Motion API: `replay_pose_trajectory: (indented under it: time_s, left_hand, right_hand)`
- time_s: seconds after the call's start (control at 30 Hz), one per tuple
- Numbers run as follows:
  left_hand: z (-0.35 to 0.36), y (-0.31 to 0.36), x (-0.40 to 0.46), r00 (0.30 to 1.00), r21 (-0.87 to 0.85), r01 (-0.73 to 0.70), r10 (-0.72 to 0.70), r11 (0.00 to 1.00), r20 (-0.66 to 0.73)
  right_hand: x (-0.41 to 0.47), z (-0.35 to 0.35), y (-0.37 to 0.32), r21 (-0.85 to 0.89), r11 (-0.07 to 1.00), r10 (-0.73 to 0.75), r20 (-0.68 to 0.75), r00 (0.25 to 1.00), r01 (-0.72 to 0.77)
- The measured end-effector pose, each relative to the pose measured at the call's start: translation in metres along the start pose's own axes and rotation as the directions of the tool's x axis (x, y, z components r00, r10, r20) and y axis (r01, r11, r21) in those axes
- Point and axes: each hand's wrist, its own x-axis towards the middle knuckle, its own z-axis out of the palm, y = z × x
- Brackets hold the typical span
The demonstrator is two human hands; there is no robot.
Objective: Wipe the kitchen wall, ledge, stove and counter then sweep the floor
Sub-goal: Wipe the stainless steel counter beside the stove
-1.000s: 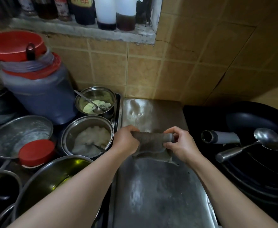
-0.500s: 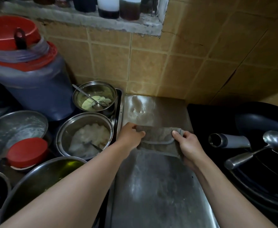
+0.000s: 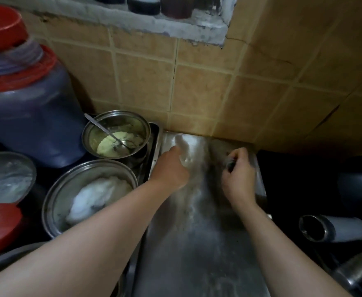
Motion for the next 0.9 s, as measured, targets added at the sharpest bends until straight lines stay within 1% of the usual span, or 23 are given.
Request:
replay_pose_trajectory:
  time_s: [0.03,0.07,0.1,0.13,0.17,0.2,0.27,0.3,0.33,0.37,0.43,0.5,0.53,0.57,0.63,0.7,0.77,0.8,0.9]
  left_hand:
    - [0.000,-0.002,0.000,1.000,0.029,-0.012,0.012,1.000,0.001]
    - [0.000,-0.005,-0.001,1.000,0.058,-0.021,0.021,0.998,0.003]
    - [0.001,-0.008,-0.002,1.000,0.084,-0.028,0.027,0.996,0.008]
    - [0.001,-0.011,-0.003,0.999,0.108,-0.034,0.033,0.994,0.014]
    - [0.001,-0.013,-0.004,0.999,0.129,-0.039,0.037,0.991,0.019]
    - [0.001,-0.015,-0.005,0.999,0.153,-0.046,0.042,0.987,0.027]
    - [0.001,-0.017,-0.004,0.997,0.209,-0.066,0.057,0.976,0.047]
    - [0.000,-0.018,-0.002,0.996,0.234,-0.082,0.071,0.969,0.054]
    - [0.000,-0.018,0.000,0.995,0.253,-0.099,0.087,0.962,0.057]
    - [0.000,-0.018,0.002,0.993,0.272,-0.118,0.106,0.955,0.060]
    - [0.002,-0.018,0.007,0.987,0.306,-0.163,0.152,0.938,0.060]
    - [0.007,-0.018,0.012,0.978,0.343,-0.210,0.198,0.916,0.071]
    - [0.009,-0.018,0.015,0.973,0.368,-0.229,0.216,0.901,0.076]
    - [0.012,-0.019,0.020,0.970,0.396,-0.242,0.227,0.886,0.085]
    - [0.017,-0.019,0.030,0.965,0.432,-0.263,0.238,0.863,0.111]
    - [0.021,-0.015,0.042,0.957,0.450,-0.290,0.251,0.845,0.147]
    - [0.025,-0.010,0.052,0.948,0.467,-0.318,0.264,0.825,0.179]
    - [0.027,-0.007,0.058,0.944,0.480,-0.329,0.272,0.813,0.187]
    - [0.031,0.003,0.073,0.935,0.512,-0.356,0.297,0.782,0.196]
  right_hand:
    - [-0.002,0.009,0.005,-0.077,0.997,-0.014,0.091,0.996,0.021]
    - [-0.005,0.017,0.009,-0.170,0.984,-0.004,0.231,0.973,0.044]
    - [-0.009,0.022,0.012,-0.261,0.961,0.012,0.375,0.927,0.094]
    - [-0.012,0.025,0.014,-0.326,0.934,0.024,0.473,0.881,0.149]
    - [-0.015,0.026,0.014,-0.345,0.922,0.019,0.491,0.871,0.174]
    - [-0.014,0.026,0.011,-0.335,0.928,0.002,0.446,0.895,0.165]
    - [-0.008,0.024,0.003,-0.330,0.935,-0.046,0.258,0.965,0.133]
    - [-0.002,0.024,0.000,-0.342,0.931,-0.066,0.193,0.979,0.130]
    - [0.005,0.027,0.000,-0.339,0.931,-0.075,0.180,0.981,0.133]
    - [0.011,0.031,0.000,-0.323,0.936,-0.074,0.216,0.974,0.142]
    - [0.017,0.045,0.004,-0.301,0.936,-0.072,0.351,0.934,0.185]
    - [0.012,0.063,0.013,-0.365,0.910,-0.009,0.460,0.888,0.198]
    - [0.008,0.069,0.018,-0.411,0.886,0.007,0.474,0.881,0.214]
    - [0.005,0.075,0.025,-0.439,0.866,-0.008,0.467,0.884,0.240]
    - [0.004,0.075,0.036,-0.442,0.857,-0.059,0.424,0.904,0.264]
    - [0.013,0.068,0.049,-0.449,0.869,-0.047,0.342,0.939,0.207]
    - [0.029,0.059,0.064,-0.460,0.884,0.017,0.214,0.977,0.086]
    - [0.039,0.055,0.074,-0.476,0.878,0.045,0.166,0.985,0.040]
    - [0.064,0.048,0.090,-0.510,0.858,0.116,0.081,0.990,-0.059]
